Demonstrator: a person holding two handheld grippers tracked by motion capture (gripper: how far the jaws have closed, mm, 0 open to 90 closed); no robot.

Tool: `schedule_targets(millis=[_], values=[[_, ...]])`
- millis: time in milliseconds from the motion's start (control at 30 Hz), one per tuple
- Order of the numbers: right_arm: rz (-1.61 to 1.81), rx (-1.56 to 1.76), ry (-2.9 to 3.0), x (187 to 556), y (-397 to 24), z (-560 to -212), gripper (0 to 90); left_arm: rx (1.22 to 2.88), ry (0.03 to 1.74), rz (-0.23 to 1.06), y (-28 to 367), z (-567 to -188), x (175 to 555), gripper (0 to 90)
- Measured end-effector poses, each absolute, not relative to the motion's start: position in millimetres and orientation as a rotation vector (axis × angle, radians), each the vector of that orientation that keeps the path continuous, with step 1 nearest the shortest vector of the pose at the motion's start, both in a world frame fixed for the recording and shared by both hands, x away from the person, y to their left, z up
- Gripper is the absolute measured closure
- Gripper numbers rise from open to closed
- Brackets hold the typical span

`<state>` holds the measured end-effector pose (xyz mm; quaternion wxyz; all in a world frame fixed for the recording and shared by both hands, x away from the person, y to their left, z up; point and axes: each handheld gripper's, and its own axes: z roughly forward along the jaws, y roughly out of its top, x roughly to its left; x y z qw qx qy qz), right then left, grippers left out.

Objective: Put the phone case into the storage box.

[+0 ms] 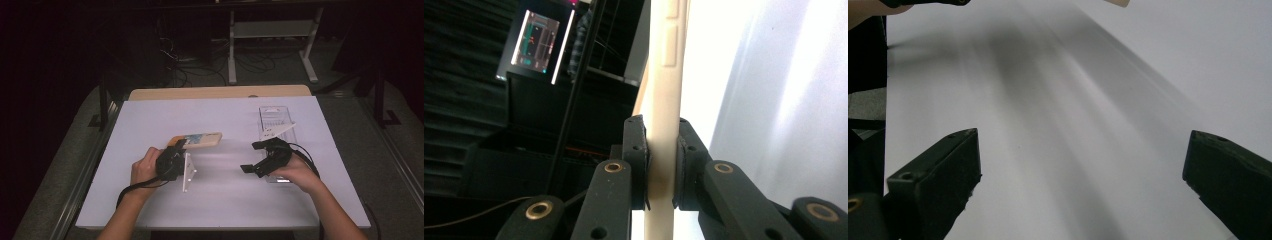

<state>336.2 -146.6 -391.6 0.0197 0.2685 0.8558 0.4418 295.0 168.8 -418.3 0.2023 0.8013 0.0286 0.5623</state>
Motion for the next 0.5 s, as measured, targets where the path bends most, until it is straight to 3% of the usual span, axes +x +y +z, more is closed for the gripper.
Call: schedule_targets(millis=[500], values=[[1.376,0.83,2.66,336.7,-147.1,-391.7,1.6,2.236,0.252,1.414,173.1,-411.9,301.0,79.2]])
